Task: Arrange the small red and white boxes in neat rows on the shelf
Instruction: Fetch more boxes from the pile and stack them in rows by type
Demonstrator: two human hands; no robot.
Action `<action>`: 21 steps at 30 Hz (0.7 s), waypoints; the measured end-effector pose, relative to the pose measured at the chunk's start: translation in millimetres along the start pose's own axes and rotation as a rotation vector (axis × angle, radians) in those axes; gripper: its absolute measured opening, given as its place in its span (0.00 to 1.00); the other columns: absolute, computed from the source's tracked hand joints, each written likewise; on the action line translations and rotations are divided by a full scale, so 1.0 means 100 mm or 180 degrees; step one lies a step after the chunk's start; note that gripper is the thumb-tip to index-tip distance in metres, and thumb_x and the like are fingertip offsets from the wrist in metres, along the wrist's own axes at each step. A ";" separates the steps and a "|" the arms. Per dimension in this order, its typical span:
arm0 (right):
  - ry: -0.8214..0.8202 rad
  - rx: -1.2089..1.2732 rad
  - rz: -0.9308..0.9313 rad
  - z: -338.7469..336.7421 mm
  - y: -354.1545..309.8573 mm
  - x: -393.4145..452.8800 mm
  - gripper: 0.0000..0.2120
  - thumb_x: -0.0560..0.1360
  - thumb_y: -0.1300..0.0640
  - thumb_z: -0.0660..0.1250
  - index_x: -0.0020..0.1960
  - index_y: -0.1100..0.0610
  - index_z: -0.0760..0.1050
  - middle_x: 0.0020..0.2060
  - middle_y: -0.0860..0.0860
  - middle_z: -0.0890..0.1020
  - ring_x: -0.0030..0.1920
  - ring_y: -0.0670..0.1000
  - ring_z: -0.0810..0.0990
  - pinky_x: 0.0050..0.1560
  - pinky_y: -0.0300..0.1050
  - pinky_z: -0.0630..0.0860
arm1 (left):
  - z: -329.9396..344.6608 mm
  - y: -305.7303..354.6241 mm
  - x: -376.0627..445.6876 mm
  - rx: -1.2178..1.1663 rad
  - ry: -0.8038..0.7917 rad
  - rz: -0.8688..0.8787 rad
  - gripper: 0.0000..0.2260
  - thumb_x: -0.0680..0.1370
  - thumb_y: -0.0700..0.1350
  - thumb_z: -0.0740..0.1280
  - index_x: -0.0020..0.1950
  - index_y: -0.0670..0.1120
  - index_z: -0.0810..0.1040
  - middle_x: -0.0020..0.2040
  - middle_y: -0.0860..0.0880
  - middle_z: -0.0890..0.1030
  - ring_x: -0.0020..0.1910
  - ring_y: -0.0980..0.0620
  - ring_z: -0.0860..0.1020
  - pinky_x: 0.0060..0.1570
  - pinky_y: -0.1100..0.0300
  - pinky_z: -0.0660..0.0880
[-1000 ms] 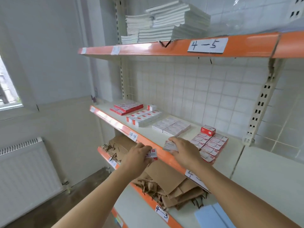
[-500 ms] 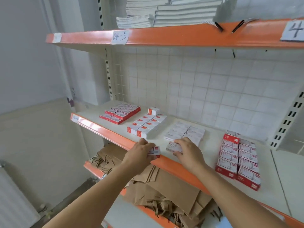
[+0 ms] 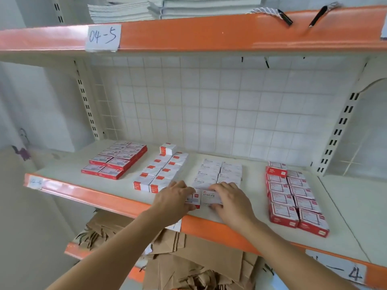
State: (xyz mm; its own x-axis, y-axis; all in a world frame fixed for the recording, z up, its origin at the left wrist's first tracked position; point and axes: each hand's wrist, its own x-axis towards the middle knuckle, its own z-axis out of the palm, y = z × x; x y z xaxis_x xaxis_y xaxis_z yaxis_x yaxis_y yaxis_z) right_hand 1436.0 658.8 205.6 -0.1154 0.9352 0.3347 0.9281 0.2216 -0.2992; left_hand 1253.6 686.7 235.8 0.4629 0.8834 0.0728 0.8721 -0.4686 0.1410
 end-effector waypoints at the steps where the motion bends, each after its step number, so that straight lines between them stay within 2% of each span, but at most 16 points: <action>1: 0.0009 -0.0046 0.0030 0.01 -0.01 0.00 0.19 0.73 0.53 0.67 0.63 0.51 0.71 0.58 0.45 0.76 0.59 0.50 0.70 0.55 0.42 0.68 | 0.01 -0.02 0.02 0.0013 -0.0011 0.0097 0.21 0.78 0.56 0.62 0.71 0.54 0.66 0.64 0.52 0.70 0.64 0.52 0.67 0.56 0.55 0.71; 9: 0.0103 0.0047 0.0646 0.08 -0.26 0.00 0.15 0.73 0.55 0.69 0.58 0.51 0.73 0.56 0.43 0.76 0.58 0.46 0.71 0.49 0.39 0.68 | 0.01 -0.34 0.09 -0.0060 0.0064 0.0794 0.23 0.78 0.55 0.63 0.71 0.52 0.66 0.63 0.52 0.70 0.64 0.51 0.67 0.56 0.54 0.72; 12: 0.0150 0.0159 0.0860 0.11 -0.36 0.00 0.15 0.73 0.56 0.69 0.58 0.51 0.73 0.57 0.44 0.76 0.58 0.46 0.71 0.51 0.39 0.69 | -0.02 -0.41 0.10 -0.0075 0.0127 0.0936 0.22 0.78 0.56 0.62 0.71 0.51 0.66 0.63 0.51 0.70 0.64 0.51 0.67 0.55 0.54 0.72; 16: 0.0098 0.0207 0.1047 0.08 -0.40 -0.02 0.18 0.73 0.59 0.68 0.62 0.51 0.73 0.60 0.45 0.74 0.61 0.46 0.71 0.58 0.40 0.70 | -0.05 -0.41 0.08 -0.0153 0.0256 0.1072 0.21 0.78 0.56 0.62 0.69 0.51 0.68 0.61 0.51 0.71 0.62 0.51 0.68 0.52 0.56 0.71; 21: 0.0152 0.0134 0.1148 0.10 -0.43 -0.06 0.20 0.74 0.63 0.65 0.63 0.49 0.74 0.59 0.45 0.70 0.62 0.46 0.68 0.55 0.37 0.71 | -0.04 -0.43 0.08 -0.0342 0.0438 0.1184 0.20 0.78 0.57 0.62 0.68 0.53 0.69 0.61 0.52 0.72 0.61 0.52 0.69 0.51 0.58 0.70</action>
State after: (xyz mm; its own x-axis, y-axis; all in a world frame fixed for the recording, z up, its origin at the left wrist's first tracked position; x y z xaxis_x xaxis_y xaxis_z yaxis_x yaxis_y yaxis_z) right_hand 1393.4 646.4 207.6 0.2342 0.9416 0.2420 0.8906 -0.1079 -0.4418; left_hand 1219.2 713.5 234.6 0.7115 0.6493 0.2687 0.6244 -0.7596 0.1820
